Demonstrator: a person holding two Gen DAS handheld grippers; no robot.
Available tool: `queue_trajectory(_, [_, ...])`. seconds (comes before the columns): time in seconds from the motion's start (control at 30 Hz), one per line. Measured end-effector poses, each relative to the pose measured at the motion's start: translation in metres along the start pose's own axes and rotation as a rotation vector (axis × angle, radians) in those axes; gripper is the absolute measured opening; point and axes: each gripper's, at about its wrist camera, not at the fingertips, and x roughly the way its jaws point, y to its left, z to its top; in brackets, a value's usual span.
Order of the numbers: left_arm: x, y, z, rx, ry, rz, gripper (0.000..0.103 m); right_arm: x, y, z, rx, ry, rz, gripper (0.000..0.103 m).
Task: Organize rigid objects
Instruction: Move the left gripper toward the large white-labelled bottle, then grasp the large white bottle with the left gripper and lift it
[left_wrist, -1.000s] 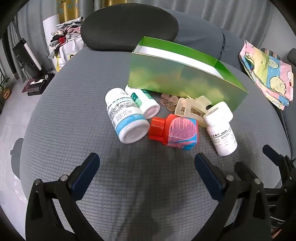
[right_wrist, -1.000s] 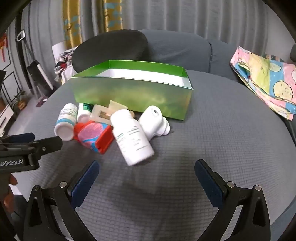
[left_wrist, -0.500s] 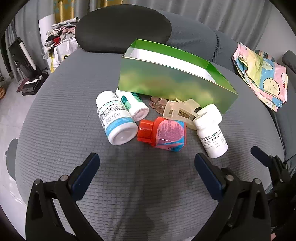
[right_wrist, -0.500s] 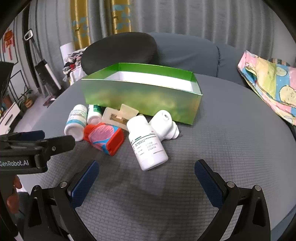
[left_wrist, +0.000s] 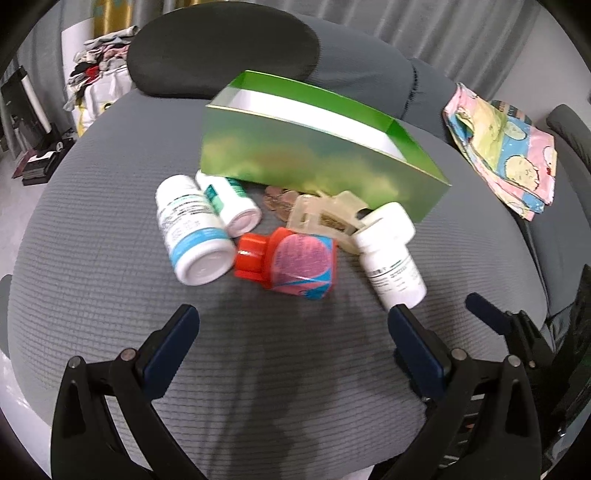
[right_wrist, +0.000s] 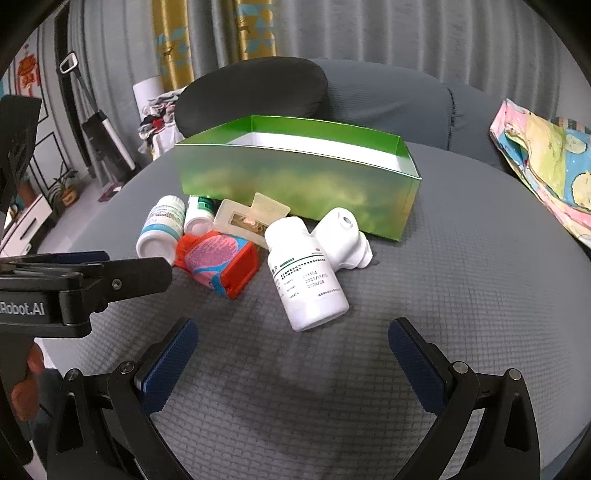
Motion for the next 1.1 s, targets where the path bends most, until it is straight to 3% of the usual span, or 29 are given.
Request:
queue_trajectory(0.5, [0.012, -0.022, 0.009, 0.037, 0.016, -0.022, 0.101, 0.003, -0.011, -0.001, 0.012, 0.005, 0.016, 0.103])
queue_trajectory(0.93, [0.038, -0.05, 0.018, 0.037, 0.082, -0.172, 0.092, 0.017, -0.032, -0.001, 0.052, 0.011, 0.1, 0.103])
queue_trajectory(1.03, [0.048, -0.057, 0.019, 0.03, 0.103, -0.204, 0.089, 0.022, -0.037, -0.002, 0.064, 0.01, 0.143, 0.096])
queue_trajectory(1.1, [0.056, -0.06, 0.02, 0.013, 0.129, -0.237, 0.082, 0.03, -0.04, 0.0, 0.071, 0.019, 0.168, 0.09])
